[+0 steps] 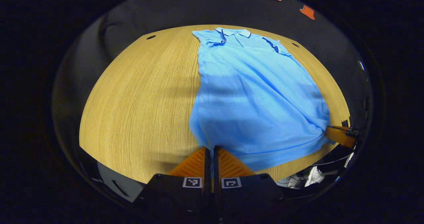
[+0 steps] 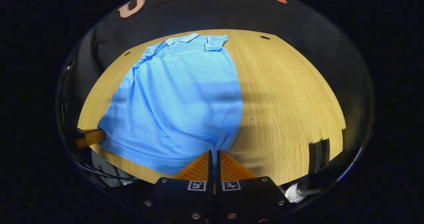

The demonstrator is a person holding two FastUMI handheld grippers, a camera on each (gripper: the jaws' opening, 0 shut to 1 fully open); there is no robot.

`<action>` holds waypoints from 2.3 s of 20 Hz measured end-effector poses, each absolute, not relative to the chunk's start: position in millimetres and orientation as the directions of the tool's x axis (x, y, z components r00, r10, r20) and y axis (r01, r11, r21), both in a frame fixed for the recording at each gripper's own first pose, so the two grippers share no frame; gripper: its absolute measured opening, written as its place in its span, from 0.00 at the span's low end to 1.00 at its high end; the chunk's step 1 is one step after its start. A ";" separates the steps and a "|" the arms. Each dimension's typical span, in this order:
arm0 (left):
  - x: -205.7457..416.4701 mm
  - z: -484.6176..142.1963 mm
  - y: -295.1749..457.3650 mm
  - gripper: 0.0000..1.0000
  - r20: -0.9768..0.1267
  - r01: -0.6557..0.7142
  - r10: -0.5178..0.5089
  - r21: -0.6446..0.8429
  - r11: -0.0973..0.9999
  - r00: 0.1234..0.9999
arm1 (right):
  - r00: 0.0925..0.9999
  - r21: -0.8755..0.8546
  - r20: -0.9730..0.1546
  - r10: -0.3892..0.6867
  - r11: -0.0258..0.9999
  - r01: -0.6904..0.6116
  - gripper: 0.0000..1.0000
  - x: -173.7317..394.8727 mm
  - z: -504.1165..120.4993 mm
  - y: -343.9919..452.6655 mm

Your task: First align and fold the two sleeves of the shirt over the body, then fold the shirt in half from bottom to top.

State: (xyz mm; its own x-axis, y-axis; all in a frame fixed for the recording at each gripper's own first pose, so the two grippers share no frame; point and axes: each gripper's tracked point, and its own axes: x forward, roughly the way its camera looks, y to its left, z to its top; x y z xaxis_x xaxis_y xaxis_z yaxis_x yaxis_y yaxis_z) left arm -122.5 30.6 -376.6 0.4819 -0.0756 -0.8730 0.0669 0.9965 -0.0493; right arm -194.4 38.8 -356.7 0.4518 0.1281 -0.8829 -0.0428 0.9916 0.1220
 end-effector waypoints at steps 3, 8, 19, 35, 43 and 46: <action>-112.6 -360.6 32.3 0.07 -0.853 0.069 -0.076 -0.047 0.997 0.517 | 0.459 0.211 -0.868 0.189 0.978 -0.003 0.01 -189.1 -343.2 40.3; -74.5 -315.7 29.8 0.07 -0.797 0.082 -0.094 -0.056 0.995 0.596 | 0.533 0.246 -0.818 0.216 0.969 -0.015 0.01 -151.8 -305.3 40.6; 44.4 -245.9 23.0 0.08 -0.704 0.158 -0.156 -0.063 0.985 0.693 | 0.653 0.196 -0.738 0.170 0.980 -0.033 0.01 -31.3 -244.3 45.9; 255.6 -223.7 36.4 0.07 -0.646 0.161 -0.181 -0.090 0.983 0.741 | 0.702 0.188 -0.698 0.142 0.982 -0.011 0.01 164.8 -235.7 66.5; 348.7 -244.5 36.1 0.07 -0.641 0.204 -0.167 -0.018 0.979 0.749 | 0.690 0.219 -0.710 0.141 0.975 0.027 0.01 251.6 -265.2 70.5; 372.2 -254.9 37.7 0.06 -0.637 0.192 -0.149 -0.001 0.981 0.756 | 0.680 0.245 -0.716 0.157 0.969 0.034 0.01 274.4 -279.4 73.2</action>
State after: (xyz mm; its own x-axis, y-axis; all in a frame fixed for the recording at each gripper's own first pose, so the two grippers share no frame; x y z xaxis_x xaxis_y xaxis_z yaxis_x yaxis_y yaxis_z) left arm 372.2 37.7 -254.9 0.7562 -0.1487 -0.6372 0.1920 0.9814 -0.0011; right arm 274.4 73.2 -279.4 0.6804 0.1570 -0.7158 0.0339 0.9690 0.2447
